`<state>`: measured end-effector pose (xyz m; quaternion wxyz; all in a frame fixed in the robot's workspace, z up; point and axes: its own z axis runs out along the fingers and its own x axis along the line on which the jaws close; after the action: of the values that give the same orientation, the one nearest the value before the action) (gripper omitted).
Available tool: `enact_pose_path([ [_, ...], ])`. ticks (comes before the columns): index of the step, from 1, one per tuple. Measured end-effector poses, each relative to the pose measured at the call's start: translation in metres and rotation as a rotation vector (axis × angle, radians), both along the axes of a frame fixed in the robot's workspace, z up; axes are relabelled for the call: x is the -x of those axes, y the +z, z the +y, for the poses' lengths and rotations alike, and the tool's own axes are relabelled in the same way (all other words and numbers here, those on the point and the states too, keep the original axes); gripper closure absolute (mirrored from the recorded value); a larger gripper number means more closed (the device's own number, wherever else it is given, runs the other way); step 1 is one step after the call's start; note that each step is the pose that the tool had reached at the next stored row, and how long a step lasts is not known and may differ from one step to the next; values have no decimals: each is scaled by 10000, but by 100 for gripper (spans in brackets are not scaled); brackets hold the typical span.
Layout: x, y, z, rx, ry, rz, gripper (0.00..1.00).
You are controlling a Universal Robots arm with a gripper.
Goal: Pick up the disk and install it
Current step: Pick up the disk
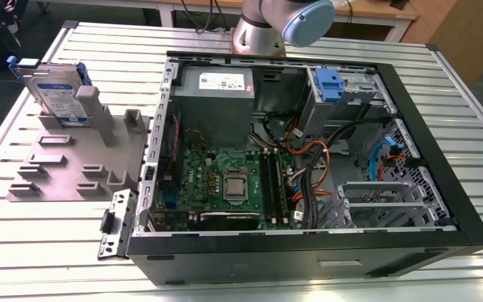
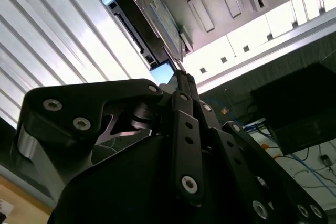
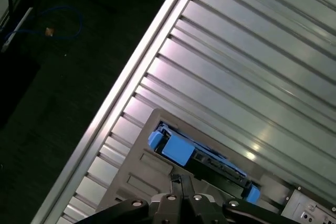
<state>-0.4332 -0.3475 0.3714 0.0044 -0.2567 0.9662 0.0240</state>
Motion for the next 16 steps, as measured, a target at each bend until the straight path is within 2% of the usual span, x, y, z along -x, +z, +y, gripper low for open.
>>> enact_pose_path([
  [2,0,0,0,0,187,0,89],
  [16,0,0,0,0,230,0,89],
])
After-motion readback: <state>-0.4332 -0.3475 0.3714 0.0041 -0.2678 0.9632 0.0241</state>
